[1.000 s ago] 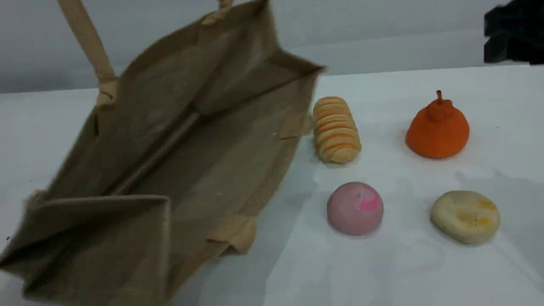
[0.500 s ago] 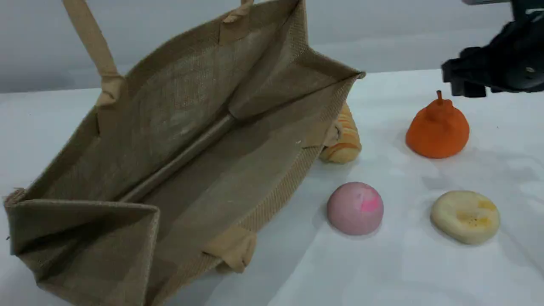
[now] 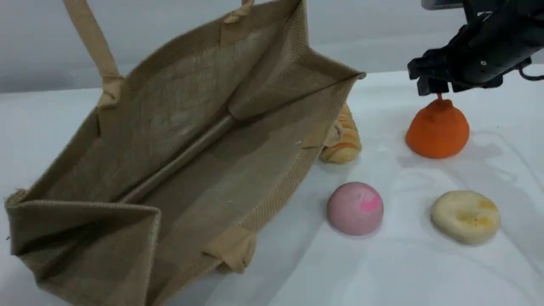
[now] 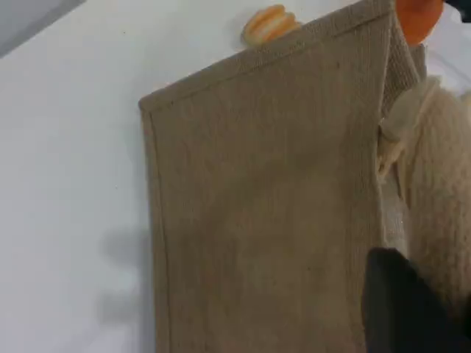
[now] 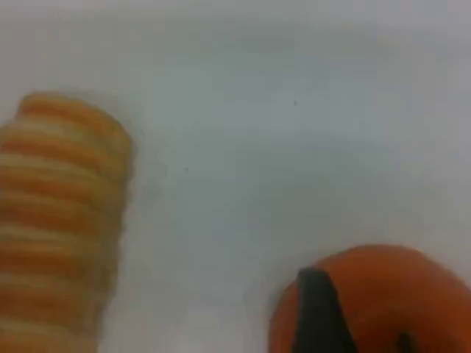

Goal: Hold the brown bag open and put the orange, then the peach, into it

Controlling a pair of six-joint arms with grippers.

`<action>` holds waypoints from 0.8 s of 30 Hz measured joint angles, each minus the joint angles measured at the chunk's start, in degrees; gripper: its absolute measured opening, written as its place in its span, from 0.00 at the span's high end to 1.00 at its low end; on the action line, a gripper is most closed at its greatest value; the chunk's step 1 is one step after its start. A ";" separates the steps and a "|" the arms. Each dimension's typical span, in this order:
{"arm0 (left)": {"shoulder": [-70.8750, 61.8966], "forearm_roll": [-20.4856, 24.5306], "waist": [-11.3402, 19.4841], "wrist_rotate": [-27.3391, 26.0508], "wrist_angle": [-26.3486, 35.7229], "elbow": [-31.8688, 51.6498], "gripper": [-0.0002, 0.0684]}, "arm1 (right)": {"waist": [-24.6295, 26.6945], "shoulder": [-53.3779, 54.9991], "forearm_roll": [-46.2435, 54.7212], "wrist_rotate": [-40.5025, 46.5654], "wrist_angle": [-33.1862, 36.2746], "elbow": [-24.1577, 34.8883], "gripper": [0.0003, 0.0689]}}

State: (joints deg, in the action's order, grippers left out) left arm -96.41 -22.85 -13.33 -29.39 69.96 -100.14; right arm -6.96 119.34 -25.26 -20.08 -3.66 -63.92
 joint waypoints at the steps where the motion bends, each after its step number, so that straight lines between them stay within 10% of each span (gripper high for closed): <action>1: 0.00 0.00 0.00 0.12 0.00 0.00 0.89 | 0.00 0.73 0.00 0.00 -0.19 0.01 0.44; 12: 0.00 0.05 0.00 1.60 0.00 0.00 0.89 | 0.07 7.63 -0.24 0.00 -3.71 0.01 0.48; 18: 0.00 0.05 0.00 1.66 0.00 0.00 0.89 | 0.07 7.57 -0.24 0.07 -2.96 0.01 0.88; 24: -0.06 -0.04 0.00 1.66 0.00 0.00 0.89 | 0.17 4.27 -0.08 -1.98 4.61 0.12 0.95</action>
State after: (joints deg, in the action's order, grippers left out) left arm -96.47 -22.89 -13.33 -27.74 69.96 -100.14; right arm -6.78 123.61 -25.34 -22.07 0.95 -63.80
